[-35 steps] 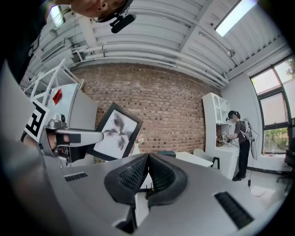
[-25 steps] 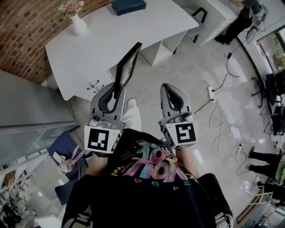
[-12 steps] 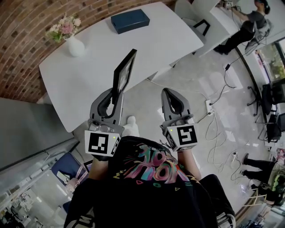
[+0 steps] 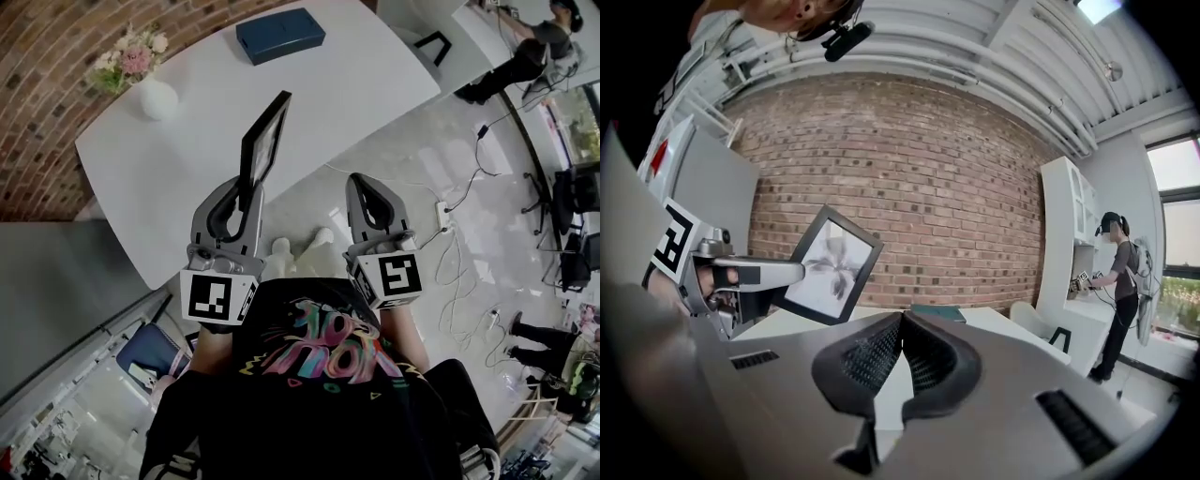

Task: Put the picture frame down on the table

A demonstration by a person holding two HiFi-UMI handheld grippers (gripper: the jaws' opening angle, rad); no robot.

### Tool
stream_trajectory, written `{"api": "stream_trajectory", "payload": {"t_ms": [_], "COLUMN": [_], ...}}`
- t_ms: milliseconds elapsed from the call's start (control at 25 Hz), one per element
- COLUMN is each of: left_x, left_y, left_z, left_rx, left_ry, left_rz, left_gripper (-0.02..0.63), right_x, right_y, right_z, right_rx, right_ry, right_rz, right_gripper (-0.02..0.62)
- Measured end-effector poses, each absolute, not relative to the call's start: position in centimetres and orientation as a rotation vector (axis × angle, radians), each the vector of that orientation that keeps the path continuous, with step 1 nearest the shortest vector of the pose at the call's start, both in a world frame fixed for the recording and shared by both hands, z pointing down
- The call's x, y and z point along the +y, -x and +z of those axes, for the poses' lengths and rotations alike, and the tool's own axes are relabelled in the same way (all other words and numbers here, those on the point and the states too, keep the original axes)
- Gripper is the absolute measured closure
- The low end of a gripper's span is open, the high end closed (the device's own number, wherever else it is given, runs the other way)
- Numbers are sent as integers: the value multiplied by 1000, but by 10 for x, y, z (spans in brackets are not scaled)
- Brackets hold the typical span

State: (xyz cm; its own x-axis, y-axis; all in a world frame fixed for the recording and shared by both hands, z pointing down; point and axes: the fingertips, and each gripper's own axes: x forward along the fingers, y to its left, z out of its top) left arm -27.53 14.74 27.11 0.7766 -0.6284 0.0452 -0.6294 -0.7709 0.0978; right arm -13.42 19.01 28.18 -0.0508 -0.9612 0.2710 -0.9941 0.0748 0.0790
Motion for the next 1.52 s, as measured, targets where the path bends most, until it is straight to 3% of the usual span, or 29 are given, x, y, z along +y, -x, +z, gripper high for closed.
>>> {"api": "stream_trajectory", "payload": {"t_ms": [360,800,1520], "left_x": [131,63,-108], "left_y": [283,227,-18], "left_z": [280,296,292], "left_rx": [-1065,-1077,-1409], "left_ry": [-2833,-2852,-2688], "left_rz": [-11,-37,77], "left_gripper": [526,526,526], "right_x": [165,94,-118], "right_y": [138,87,-162], "right_z": [295,322,303], "right_rx": [-2165,-2192,-2390], "right_ry": [-1916,-1901,-1590], "right_rz": [156,149,131], "right_gripper": [577,577,577]}}
